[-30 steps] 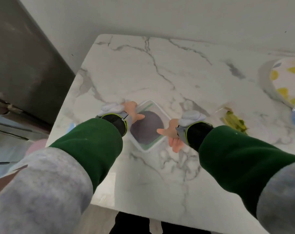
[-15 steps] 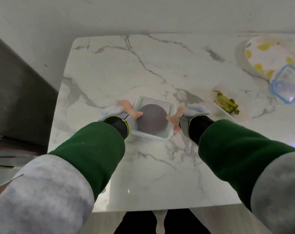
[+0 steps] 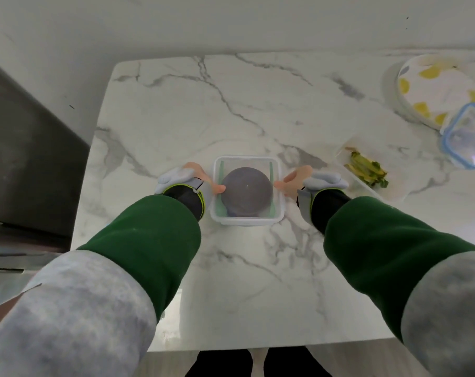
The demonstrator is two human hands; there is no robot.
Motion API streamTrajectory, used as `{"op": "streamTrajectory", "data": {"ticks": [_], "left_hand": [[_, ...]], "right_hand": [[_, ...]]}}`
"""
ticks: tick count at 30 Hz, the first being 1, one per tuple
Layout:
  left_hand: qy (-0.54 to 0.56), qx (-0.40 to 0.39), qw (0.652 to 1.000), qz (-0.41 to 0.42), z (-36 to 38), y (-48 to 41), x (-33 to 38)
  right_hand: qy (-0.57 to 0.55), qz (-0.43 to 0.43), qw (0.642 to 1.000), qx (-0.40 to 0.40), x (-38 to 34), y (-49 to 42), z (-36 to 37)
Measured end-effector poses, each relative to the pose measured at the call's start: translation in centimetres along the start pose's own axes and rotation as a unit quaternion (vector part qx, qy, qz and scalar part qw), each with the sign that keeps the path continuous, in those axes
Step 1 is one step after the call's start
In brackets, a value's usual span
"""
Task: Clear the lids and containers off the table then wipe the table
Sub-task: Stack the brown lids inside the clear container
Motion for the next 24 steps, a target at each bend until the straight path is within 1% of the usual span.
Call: {"op": "streamTrajectory", "data": {"ticks": [2,5,7,12,15,19,22,24], "left_hand": [[0.013,-0.008,1.000,0.001,0.1,-0.1,0.1],[0.036,-0.025,0.999,0.004,0.4,-0.1,0.2],[0.035,-0.020,0.999,0.012,0.2,0.1,0.4],[0.041,-0.017,0.999,0.015,0.0,0.1,0.5],[0.038,-0.014,0.999,0.016,-0.1,0.2,0.5],[0.029,-0.015,0.999,0.018,0.0,0.2,0.6],[0.039,-0.016,0.999,0.016,0.1,0.3,0.6],[0.049,-0.018,0.999,0.016,0.0,0.5,0.7]], "right_hand": [[0.013,-0.011,1.000,-0.008,-0.7,-0.2,-0.2],[-0.015,-0.001,1.000,-0.027,-0.6,-0.6,-0.1],[-0.028,0.009,0.999,-0.045,-0.6,-0.5,0.1],[-0.053,0.011,0.998,-0.045,-0.7,-0.5,0.1],[-0.079,0.015,0.995,-0.058,-0.5,-0.7,0.2],[-0.029,0.015,0.999,-0.039,0.3,-0.8,0.6],[-0.030,0.002,0.999,-0.022,0.3,-1.0,0.5],[-0.045,0.012,0.998,-0.039,0.3,-1.2,0.6]]}}
Point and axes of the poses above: each hand's wrist, its own y-axis away from the middle knuckle, its own z-axis out of the palm, x = y × z, the point moved 10 cm from there along -y, towards the middle knuckle, and after that the axes turned 1 degree about y, right-handed, at the moved point
